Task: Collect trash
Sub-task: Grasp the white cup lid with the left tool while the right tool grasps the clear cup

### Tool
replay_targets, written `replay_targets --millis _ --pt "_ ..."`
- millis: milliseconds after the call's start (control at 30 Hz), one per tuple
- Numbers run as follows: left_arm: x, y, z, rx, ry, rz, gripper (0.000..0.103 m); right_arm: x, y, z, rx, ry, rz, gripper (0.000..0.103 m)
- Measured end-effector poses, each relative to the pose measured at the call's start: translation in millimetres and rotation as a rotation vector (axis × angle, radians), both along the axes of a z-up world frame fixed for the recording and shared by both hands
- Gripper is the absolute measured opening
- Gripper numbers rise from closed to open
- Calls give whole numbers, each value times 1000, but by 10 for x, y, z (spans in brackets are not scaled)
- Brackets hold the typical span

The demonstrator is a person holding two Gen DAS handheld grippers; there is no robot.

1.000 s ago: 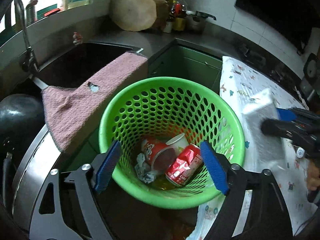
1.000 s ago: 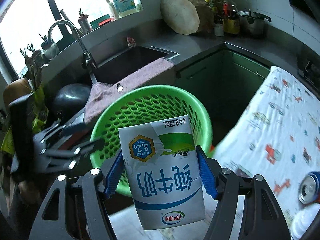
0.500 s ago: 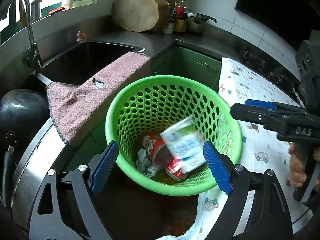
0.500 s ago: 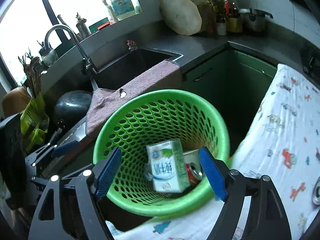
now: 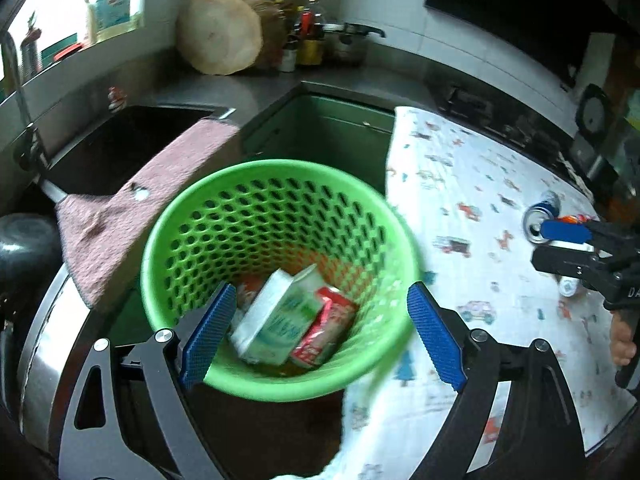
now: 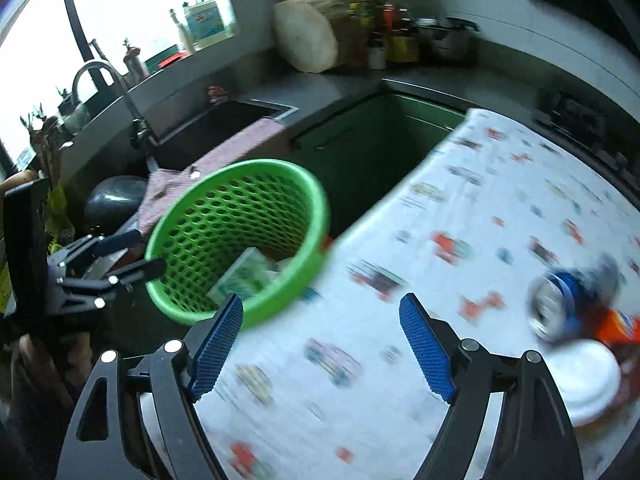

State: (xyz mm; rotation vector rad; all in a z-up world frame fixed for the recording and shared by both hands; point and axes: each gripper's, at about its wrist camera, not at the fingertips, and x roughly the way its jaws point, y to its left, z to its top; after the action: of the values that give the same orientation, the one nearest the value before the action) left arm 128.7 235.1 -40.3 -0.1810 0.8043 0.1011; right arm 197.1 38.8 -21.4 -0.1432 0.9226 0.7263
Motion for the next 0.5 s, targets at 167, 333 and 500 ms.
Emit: replay_targets --millis 167,333,500 --pt "60 -330 73 15 -11 -61 88 -80 -581 74 -32 -21 -74 78" --pt "122 -673 131 20 -12 -125 89 -180 -1237 130 -59 -43 -163 80" --pt "195 -970 177 17 -9 -170 91 -261 -1787 114 -81 -46 -235 80"
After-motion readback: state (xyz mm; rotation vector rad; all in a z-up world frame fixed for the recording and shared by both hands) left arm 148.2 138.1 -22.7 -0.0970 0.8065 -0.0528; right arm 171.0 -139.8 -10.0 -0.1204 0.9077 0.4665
